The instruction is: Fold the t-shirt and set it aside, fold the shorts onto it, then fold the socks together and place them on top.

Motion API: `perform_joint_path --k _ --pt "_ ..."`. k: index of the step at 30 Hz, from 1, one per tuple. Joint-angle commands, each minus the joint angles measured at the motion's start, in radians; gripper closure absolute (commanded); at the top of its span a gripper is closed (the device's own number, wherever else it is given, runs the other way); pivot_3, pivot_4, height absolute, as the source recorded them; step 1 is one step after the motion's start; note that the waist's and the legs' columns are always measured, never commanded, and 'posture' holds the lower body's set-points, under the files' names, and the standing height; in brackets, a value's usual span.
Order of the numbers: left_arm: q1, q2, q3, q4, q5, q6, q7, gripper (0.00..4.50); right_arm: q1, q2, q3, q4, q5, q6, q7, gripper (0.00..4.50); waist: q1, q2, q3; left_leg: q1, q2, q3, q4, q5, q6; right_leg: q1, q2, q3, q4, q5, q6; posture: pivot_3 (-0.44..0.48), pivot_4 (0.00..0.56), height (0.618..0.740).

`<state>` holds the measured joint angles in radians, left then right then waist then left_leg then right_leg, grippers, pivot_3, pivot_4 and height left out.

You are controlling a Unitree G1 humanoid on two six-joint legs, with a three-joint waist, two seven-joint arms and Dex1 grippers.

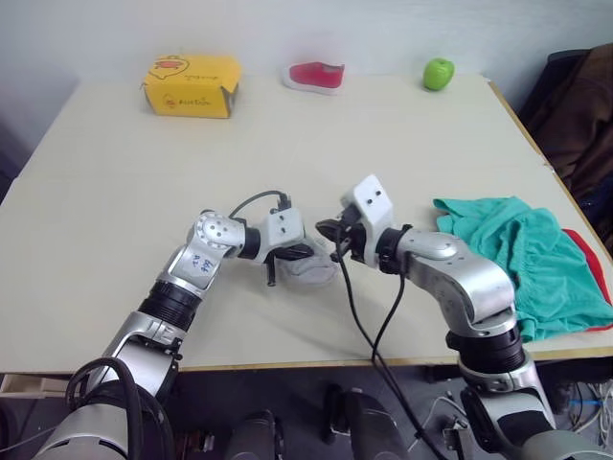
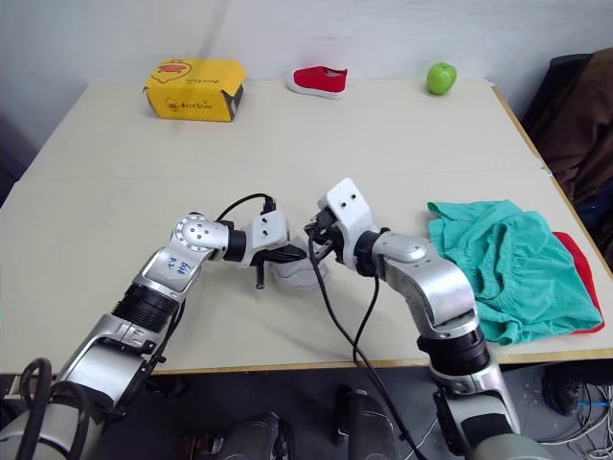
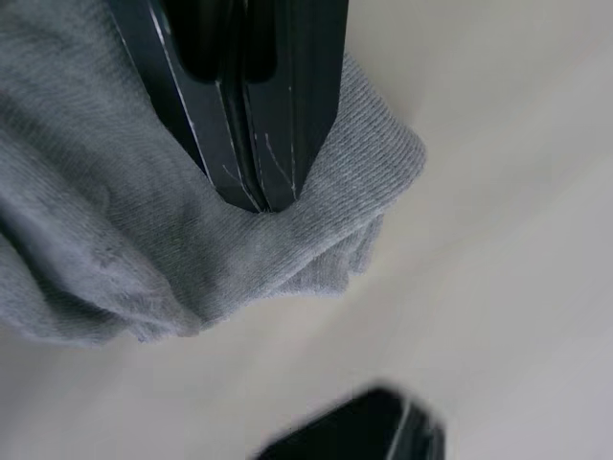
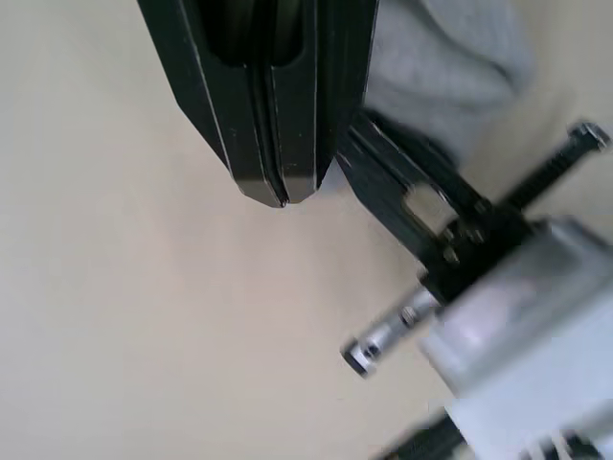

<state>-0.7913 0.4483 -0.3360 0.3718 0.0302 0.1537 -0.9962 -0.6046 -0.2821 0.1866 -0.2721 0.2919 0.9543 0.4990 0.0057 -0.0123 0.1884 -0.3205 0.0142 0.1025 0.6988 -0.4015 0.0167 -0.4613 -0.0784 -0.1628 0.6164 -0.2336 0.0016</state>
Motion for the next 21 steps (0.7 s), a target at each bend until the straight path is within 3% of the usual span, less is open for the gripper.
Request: perform_joint_path --k 1,9,16,19,21 --pt "0.016 0.007 -0.009 0.028 0.034 0.011 0.008 4.47 0.080 -0.031 0.029 0.008 -0.026 -0.019 -0.007 4.50 0.003 0.000 0.000 0.000 0.000 0.000 0.000 0.000 0.001 0.000 0.000 0.000 0.000 0.000 0.000 0.000 0.150 0.740" --pt "0.013 0.002 0.008 0.049 0.036 0.001 0.029 4.47 0.237 -0.178 0.017 -0.187 0.054 0.013 0.099 4.50 -0.003 0.000 0.000 0.001 0.000 0.000 0.000 -0.001 0.001 0.002 0.000 0.000 -0.001 0.000 0.001 0.000 0.150 0.740" --pt "0.010 -0.019 0.002 0.061 0.042 -0.018 0.039 4.47 0.248 -0.148 -0.296 -0.256 0.351 0.349 0.098 4.50 0.002 0.000 0.000 0.001 0.000 0.000 0.000 -0.001 0.001 0.002 0.000 0.000 -0.001 0.000 0.001 0.000 0.150 0.740" --pt "0.017 -0.021 -0.003 0.058 0.048 -0.028 0.042 4.50 0.225 -0.037 -0.492 -0.202 0.466 0.587 0.057 3.97 0.006 0.000 0.000 0.001 0.000 0.000 0.000 -0.001 0.001 0.002 0.000 0.000 -0.001 0.001 0.001 0.000 0.150 0.740" --pt "0.021 -0.022 -0.004 0.055 0.050 -0.029 0.044 4.50 0.210 0.048 -0.586 -0.130 0.515 0.653 -0.016 3.33 0.007 0.000 0.000 0.001 0.000 0.000 0.000 -0.001 0.001 0.002 0.000 0.000 0.000 0.001 0.001 0.000 0.150 0.740"
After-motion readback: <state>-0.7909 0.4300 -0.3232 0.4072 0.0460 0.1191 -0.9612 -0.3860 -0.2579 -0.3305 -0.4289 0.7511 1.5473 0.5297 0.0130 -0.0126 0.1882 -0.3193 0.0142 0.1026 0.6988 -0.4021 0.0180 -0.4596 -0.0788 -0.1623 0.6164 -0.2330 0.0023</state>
